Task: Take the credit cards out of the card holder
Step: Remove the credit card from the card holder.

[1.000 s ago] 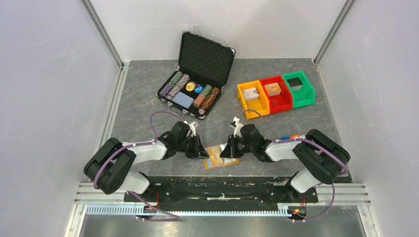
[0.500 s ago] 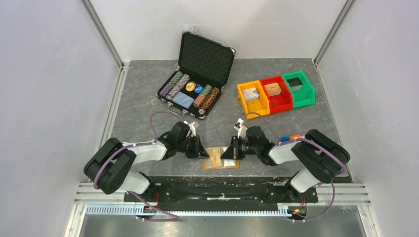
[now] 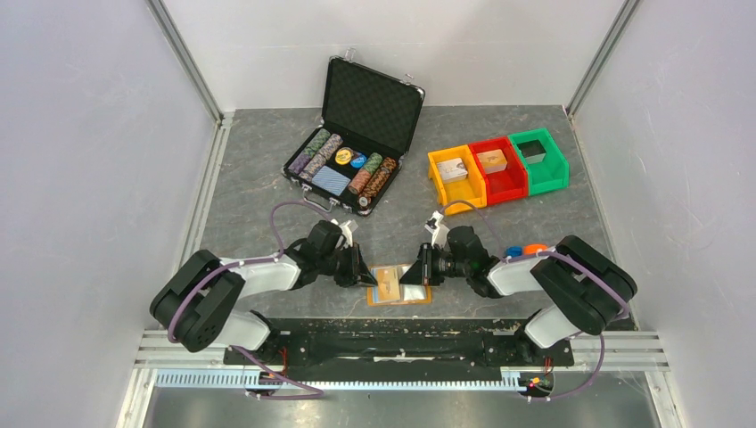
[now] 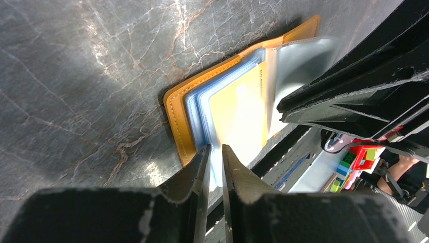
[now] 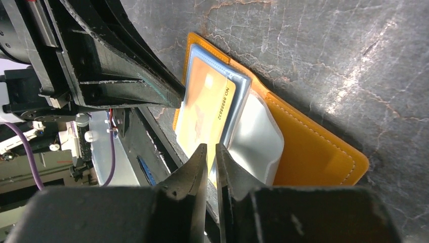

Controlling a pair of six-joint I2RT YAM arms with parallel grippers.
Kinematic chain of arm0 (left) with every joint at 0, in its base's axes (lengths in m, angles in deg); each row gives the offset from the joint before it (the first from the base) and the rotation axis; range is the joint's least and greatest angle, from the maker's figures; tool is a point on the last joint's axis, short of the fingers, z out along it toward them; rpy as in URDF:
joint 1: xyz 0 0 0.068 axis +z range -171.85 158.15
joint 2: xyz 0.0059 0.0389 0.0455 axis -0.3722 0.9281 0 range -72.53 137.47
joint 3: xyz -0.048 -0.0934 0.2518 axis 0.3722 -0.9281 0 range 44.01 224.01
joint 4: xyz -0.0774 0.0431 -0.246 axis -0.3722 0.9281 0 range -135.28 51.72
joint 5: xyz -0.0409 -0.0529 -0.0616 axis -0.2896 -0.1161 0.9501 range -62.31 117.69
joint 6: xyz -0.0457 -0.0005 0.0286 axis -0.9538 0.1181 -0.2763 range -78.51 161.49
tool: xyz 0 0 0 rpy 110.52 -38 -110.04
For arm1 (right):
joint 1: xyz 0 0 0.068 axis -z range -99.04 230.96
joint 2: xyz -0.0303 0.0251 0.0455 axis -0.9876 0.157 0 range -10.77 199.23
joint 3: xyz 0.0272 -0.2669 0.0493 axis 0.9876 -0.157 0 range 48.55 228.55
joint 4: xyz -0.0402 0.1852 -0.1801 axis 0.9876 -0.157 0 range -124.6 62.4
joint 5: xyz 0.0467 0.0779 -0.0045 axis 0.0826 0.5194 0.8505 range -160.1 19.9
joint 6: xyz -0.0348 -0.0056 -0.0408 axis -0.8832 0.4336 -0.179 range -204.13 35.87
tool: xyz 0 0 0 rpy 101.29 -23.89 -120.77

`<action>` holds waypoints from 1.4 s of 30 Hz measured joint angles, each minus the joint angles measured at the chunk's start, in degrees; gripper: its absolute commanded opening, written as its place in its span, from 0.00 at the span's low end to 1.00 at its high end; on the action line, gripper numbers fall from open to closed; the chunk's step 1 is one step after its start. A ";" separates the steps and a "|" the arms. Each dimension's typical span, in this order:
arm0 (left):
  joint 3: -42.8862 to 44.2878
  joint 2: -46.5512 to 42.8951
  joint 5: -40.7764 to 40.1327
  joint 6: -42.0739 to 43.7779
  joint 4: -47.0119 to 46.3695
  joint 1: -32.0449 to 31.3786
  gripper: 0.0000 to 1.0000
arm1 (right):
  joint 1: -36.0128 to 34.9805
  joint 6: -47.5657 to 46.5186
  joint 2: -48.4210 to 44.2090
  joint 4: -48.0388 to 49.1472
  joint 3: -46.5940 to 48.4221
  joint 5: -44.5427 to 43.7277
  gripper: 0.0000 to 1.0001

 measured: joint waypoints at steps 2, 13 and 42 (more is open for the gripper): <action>-0.22 -0.35 -0.07 -0.13 0.07 0.00 0.22 | -0.17 0.07 -0.11 0.02 0.00 -0.04 0.16; -0.70 -1.09 0.00 -0.52 0.57 0.00 0.21 | -1.81 0.44 0.39 -1.33 -0.02 -2.23 0.19; -1.16 -0.39 1.46 -0.61 -0.59 0.20 0.20 | -2.58 3.56 6.71 6.29 0.37 0.02 0.00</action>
